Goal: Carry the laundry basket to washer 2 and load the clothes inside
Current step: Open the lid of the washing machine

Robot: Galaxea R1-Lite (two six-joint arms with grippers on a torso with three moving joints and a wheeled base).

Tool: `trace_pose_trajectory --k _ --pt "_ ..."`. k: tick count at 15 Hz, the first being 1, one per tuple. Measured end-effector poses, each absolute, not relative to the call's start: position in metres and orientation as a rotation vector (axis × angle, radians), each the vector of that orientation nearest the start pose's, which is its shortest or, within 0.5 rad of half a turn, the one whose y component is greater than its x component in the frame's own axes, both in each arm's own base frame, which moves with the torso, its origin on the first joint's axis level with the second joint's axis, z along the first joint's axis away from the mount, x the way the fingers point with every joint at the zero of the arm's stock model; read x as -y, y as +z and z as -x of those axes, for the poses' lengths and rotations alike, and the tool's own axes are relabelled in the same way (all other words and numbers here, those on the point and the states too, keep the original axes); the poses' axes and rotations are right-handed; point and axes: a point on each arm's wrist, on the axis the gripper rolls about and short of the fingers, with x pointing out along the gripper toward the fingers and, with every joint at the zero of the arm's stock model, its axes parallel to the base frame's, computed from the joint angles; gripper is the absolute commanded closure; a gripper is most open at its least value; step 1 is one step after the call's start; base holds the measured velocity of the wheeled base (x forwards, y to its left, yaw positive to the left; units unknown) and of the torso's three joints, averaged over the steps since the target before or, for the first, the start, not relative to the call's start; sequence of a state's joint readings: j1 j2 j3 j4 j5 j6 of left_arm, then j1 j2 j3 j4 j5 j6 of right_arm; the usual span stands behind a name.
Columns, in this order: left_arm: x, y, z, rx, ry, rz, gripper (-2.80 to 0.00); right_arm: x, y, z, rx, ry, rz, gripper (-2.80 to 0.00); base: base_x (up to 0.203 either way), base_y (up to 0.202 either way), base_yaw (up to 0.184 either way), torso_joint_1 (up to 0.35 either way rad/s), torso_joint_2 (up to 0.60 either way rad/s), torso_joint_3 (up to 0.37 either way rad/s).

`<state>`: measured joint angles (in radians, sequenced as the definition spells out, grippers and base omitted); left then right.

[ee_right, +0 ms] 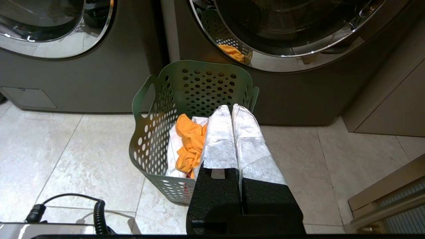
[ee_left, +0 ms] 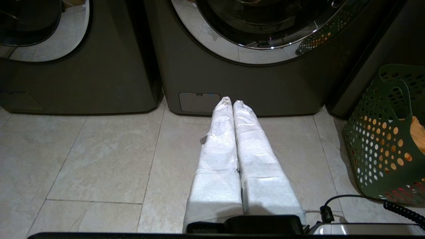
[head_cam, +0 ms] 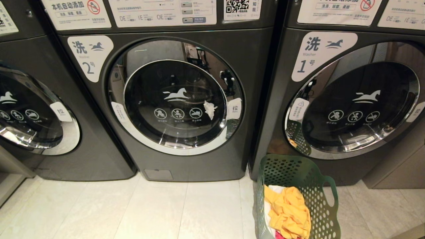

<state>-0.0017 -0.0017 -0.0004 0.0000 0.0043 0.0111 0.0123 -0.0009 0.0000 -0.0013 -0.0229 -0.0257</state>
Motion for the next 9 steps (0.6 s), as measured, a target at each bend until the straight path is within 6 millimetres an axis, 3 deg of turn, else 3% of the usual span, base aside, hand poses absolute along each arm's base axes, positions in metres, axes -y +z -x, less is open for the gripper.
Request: trace_pose_trajectory --k 9 --pt "-0.0001 0.0758 0.023 0.002 0.002 -0.023 0.0 0.0008 0.0756 0.0229 0.002 -0.011 0.027 0.0 0.0 0.0 0.0 0.0 0.0 0.0"
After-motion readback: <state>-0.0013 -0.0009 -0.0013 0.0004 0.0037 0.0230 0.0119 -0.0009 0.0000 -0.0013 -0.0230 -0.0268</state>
